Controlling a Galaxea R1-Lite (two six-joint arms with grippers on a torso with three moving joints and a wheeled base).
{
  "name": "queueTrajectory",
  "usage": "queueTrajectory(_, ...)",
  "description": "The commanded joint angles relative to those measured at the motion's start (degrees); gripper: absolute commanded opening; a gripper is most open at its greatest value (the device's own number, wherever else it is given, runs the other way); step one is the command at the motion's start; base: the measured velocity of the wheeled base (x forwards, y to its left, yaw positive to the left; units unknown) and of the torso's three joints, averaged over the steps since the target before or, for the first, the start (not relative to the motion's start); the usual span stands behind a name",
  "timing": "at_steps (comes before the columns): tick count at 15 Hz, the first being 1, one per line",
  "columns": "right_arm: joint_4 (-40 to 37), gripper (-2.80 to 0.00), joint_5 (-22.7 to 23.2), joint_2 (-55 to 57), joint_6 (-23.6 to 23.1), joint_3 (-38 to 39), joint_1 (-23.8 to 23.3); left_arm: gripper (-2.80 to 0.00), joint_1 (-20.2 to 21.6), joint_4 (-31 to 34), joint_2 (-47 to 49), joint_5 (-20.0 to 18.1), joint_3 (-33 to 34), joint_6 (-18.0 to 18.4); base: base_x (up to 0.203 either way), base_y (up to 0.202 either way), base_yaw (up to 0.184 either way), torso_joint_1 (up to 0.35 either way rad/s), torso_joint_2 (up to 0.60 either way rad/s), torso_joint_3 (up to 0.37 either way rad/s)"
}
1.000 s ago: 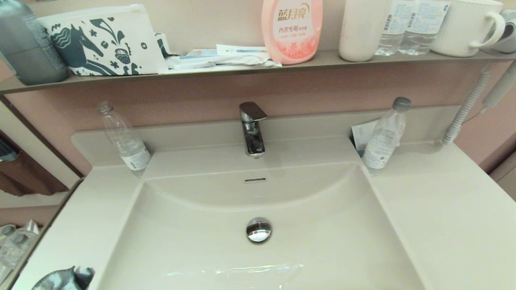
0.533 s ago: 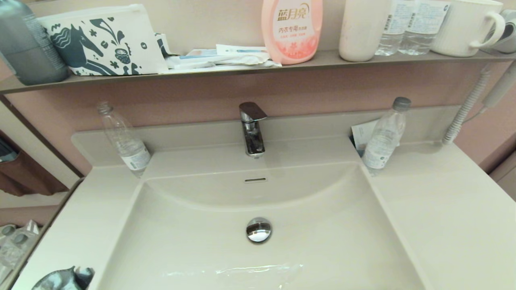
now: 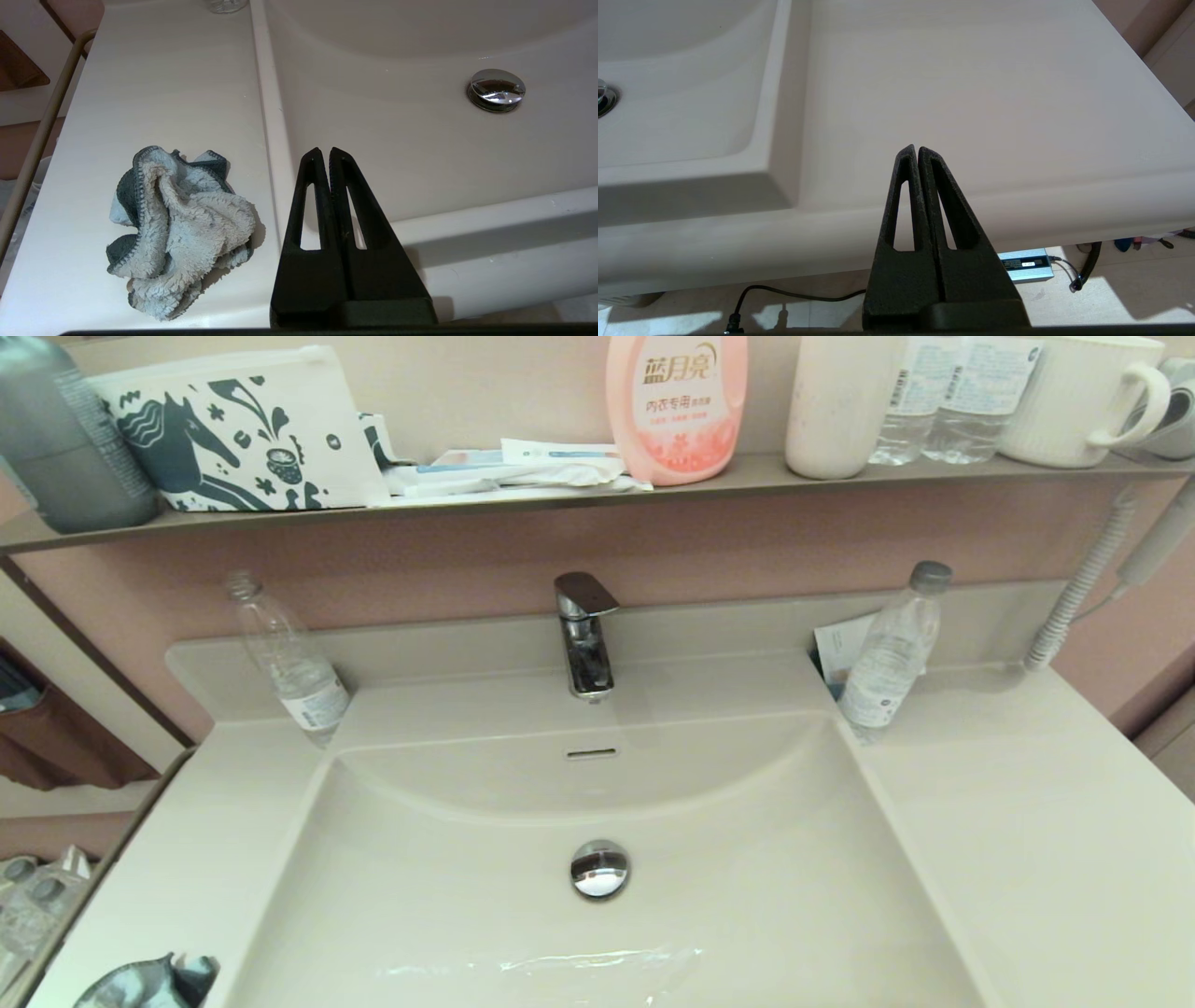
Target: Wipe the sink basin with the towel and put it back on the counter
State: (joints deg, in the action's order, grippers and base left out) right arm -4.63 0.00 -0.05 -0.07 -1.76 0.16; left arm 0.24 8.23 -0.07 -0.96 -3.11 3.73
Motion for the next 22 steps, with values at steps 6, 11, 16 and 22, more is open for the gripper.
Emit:
queueTrajectory(6, 0.0, -2.8, 0.0, 0.0, 0.0, 0.0, 0.0, -2.8, 0.0, 0.0, 0.1, 0.0, 0.0, 0.0, 0.0, 0.0, 0.0, 0.0, 0.0, 0.0)
queueTrajectory(11, 0.0, -2.8, 0.0, 0.1, 0.0, 0.0, 0.0, -2.8, 0.0, 0.0, 0.1, 0.1, 0.0, 0.0, 0.0, 0.0, 0.0, 0.0, 0.0, 0.0)
queueTrajectory(16, 0.0, -2.8, 0.0, 0.0, 0.0, 0.0, 0.0, -2.8, 0.0, 0.0, 0.1, 0.1, 0.0, 0.0, 0.0, 0.0, 0.0, 0.0, 0.0, 0.0)
queueTrajectory(22, 0.0, -2.8, 0.0, 0.0, 0.0, 0.0, 0.0, -2.8, 0.0, 0.0, 0.1, 0.1, 0.0, 0.0, 0.0, 0.0, 0.0, 0.0, 0.0, 0.0)
